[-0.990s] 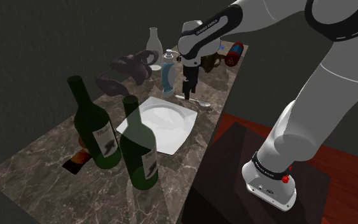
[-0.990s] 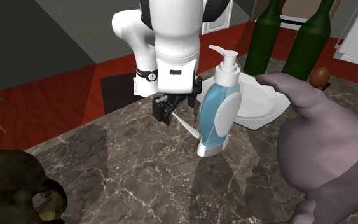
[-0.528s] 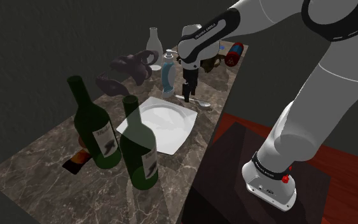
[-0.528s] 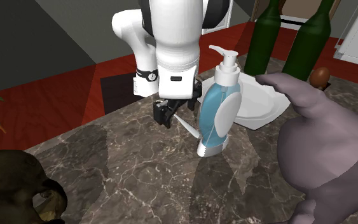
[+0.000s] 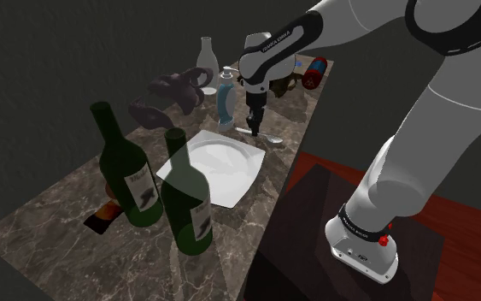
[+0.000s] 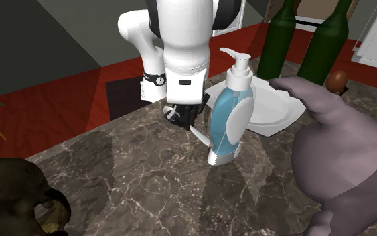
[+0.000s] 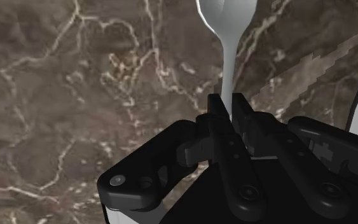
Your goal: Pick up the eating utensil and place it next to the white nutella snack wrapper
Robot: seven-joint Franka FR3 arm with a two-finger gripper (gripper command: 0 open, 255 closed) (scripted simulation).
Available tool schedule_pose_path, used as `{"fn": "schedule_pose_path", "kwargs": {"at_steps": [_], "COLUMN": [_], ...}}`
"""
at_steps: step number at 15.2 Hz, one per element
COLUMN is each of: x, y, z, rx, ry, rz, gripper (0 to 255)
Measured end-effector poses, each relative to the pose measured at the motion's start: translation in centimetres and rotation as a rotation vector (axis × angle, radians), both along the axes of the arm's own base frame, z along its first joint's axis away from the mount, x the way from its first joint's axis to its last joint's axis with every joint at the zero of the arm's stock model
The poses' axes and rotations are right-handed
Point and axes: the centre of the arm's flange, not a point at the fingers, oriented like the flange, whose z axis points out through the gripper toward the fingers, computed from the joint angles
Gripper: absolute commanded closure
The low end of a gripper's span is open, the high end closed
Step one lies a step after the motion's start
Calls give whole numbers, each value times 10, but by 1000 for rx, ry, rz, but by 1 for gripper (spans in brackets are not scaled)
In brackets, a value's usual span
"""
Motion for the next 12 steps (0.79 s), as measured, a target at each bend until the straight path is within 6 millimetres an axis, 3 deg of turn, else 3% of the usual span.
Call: {"fn": "schedule_pose_path", "kwargs": {"at_steps": [5,12], "x": [0,1], "y": [1,2], "z": [2,35], "rx": [0,1], "ry": [1,3], "rz": [0,1], "gripper": [255,255]}}
